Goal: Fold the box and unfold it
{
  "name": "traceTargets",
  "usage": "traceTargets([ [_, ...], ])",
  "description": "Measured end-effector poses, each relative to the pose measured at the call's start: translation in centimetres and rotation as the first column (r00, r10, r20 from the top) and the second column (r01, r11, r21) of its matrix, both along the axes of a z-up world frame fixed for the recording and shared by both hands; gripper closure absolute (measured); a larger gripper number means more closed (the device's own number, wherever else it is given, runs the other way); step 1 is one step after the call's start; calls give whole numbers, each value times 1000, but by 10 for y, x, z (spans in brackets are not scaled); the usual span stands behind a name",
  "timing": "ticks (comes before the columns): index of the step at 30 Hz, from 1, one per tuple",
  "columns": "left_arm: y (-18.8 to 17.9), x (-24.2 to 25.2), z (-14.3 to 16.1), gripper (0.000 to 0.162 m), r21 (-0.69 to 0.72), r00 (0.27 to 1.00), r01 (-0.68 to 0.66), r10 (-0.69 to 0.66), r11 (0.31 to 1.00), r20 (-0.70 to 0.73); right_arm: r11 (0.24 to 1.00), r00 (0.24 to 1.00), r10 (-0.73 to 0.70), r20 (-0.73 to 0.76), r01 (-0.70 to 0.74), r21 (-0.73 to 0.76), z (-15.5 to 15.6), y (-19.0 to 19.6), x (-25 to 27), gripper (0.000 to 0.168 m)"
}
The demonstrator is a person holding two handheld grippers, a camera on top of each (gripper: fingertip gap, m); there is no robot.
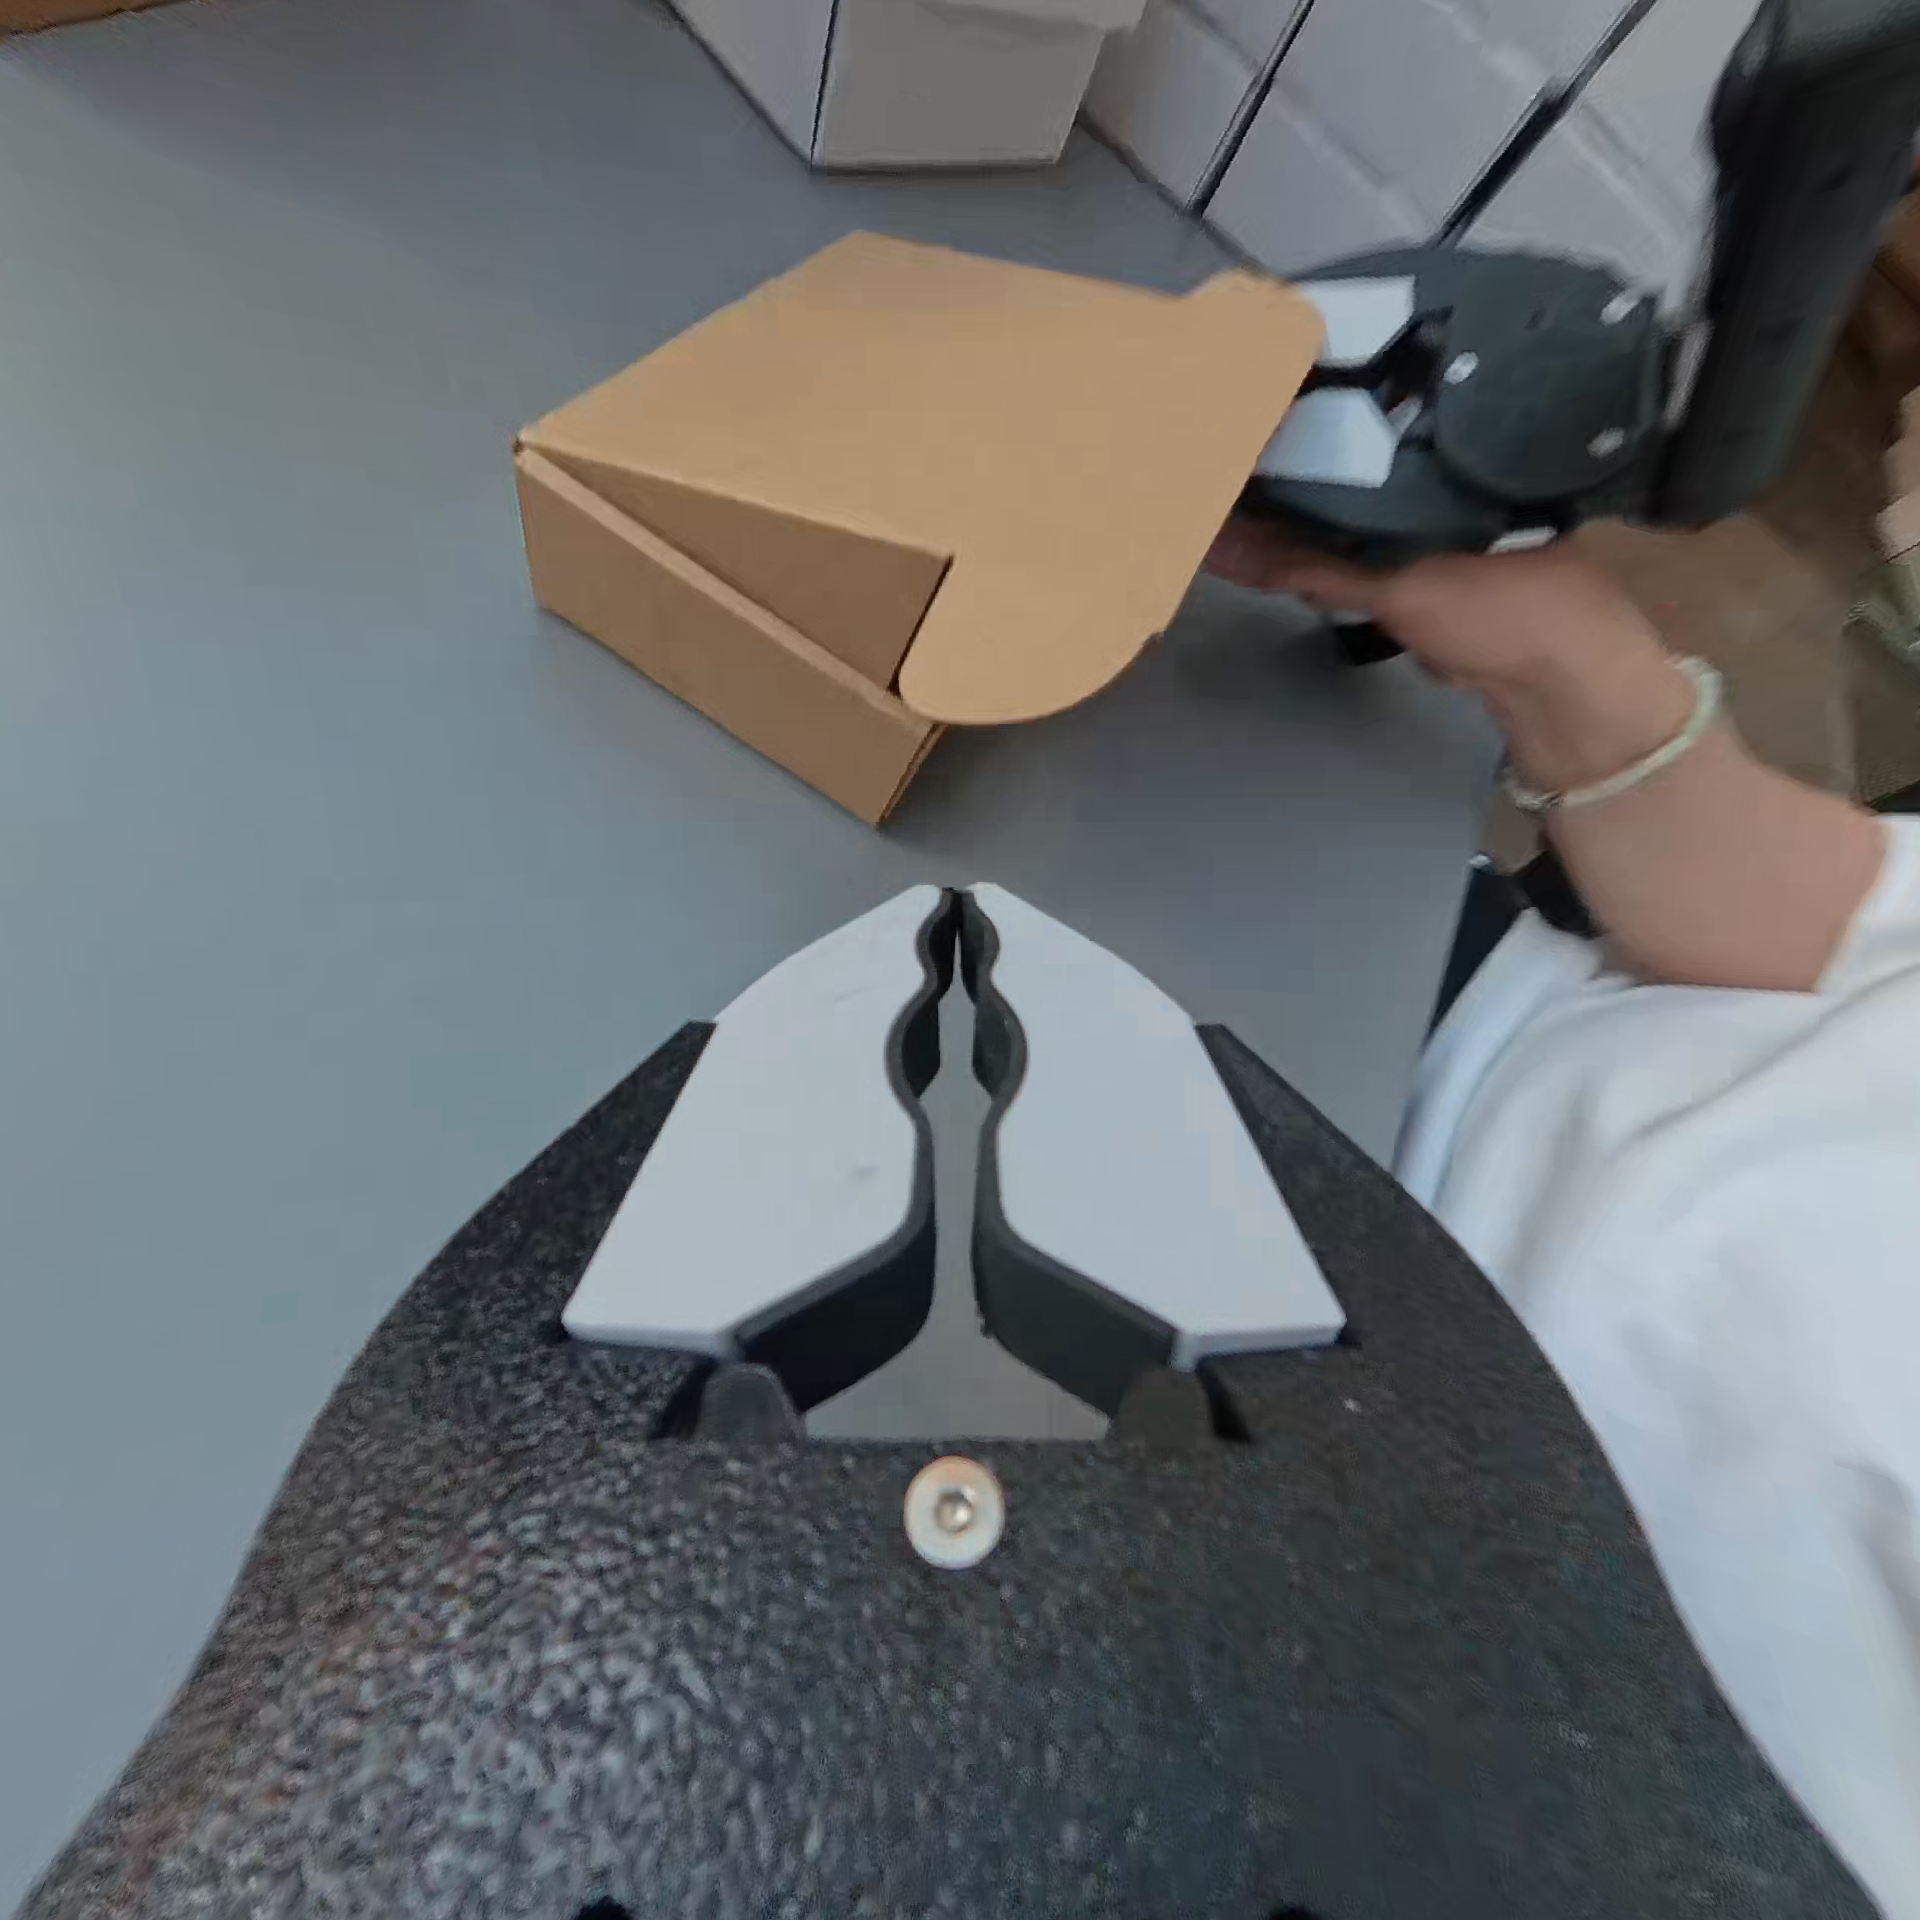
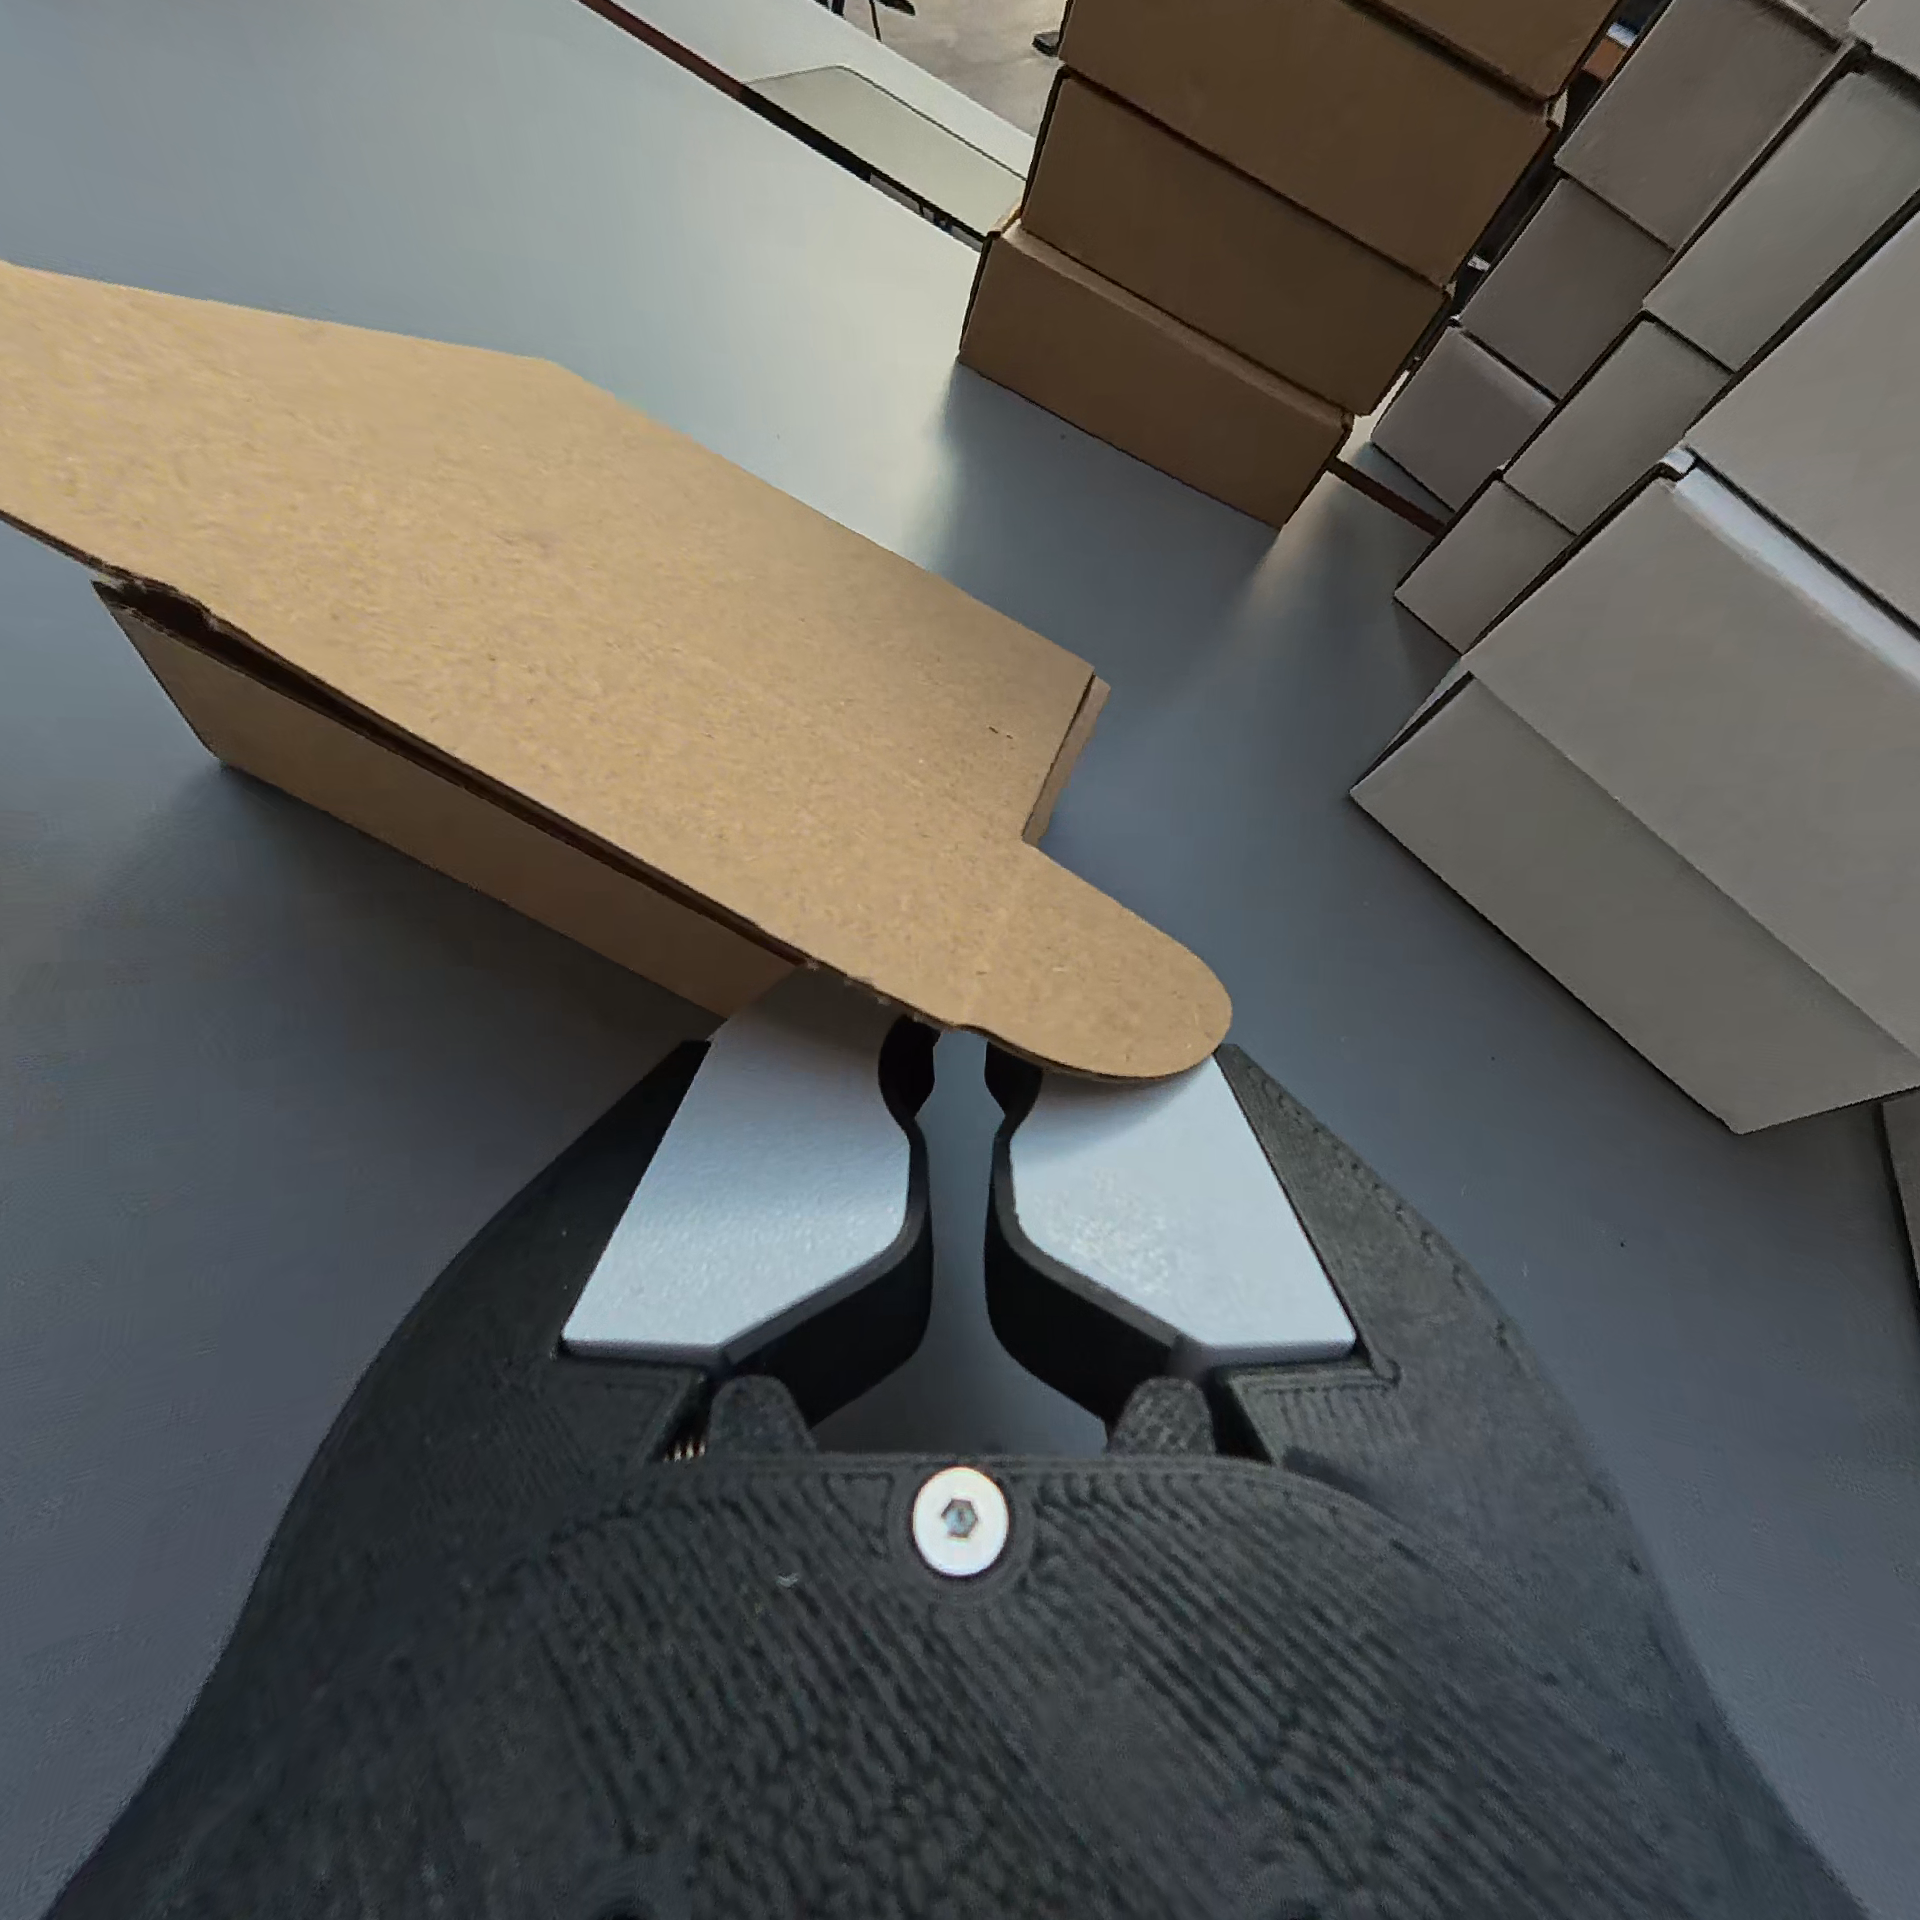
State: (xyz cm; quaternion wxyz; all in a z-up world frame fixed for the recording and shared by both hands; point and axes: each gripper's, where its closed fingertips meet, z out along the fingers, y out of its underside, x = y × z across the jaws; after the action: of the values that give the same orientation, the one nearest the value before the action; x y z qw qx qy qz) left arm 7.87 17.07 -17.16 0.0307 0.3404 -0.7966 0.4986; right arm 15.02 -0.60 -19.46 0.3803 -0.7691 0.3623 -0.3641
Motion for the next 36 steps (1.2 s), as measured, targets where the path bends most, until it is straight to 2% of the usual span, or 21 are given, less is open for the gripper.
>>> traceTargets([
  [1, 1, 3, 19, 162, -122, 1000, -3, -1, 993, -28, 1000, 1000, 0, 2, 0, -2, 0, 0, 1, 164],
  [3, 0, 21, 53, 162, -304, 997, -53, 34, 951, -67, 1000, 1000, 2, 4, -2, -7, 0, 1, 1, 164],
  [6, -14, 43, 67, 162, -347, 991, -23, -24, 938, -133, 1000, 1000, 3, 5, -3, -7, 0, 1, 1, 164],
  [11, -46, 63, 49, 162, -408, 901, 33, -204, 913, -383, 1000, 1000, 11, 16, -10, -23, 0, 2, 0, 163],
  [14, -54, 68, 30, 162, -404, 844, 14, -227, 915, -486, 999, 1000, 18, 25, -17, -37, 0, 2, 0, 163],
  [18, -51, 75, 16, 162, -393, 804, -58, -190, 918, -563, 998, 999, 36, 34, -34, -47, 0, 3, 0, 163],
  [22, -51, 74, 10, 162, -342, 811, -60, -154, 938, -564, 994, 995, 86, 57, -83, -65, 2, 5, 0, 162],
  [28, -54, 73, 1, 162, -211, 863, -65, -51, 975, -502, 981, 980, 177, 93, -167, -99, 5, 4, -13, 156],
  [30, -54, 72, 0, 162, -182, 878, -71, -25, 981, -479, 975, 973, 214, 82, -208, -80, 10, 1, -23, 142],
  [34, -56, 70, -9, 162, -121, 891, -72, 10, 990, -454, 956, 955, 295, -34, -294, 16, 13, -15, -46, 105],
  [36, -58, 69, -17, 162, -64, 903, -62, 29, 996, -430, 947, 946, 315, -72, -308, 91, 18, -25, -55, 107],
])
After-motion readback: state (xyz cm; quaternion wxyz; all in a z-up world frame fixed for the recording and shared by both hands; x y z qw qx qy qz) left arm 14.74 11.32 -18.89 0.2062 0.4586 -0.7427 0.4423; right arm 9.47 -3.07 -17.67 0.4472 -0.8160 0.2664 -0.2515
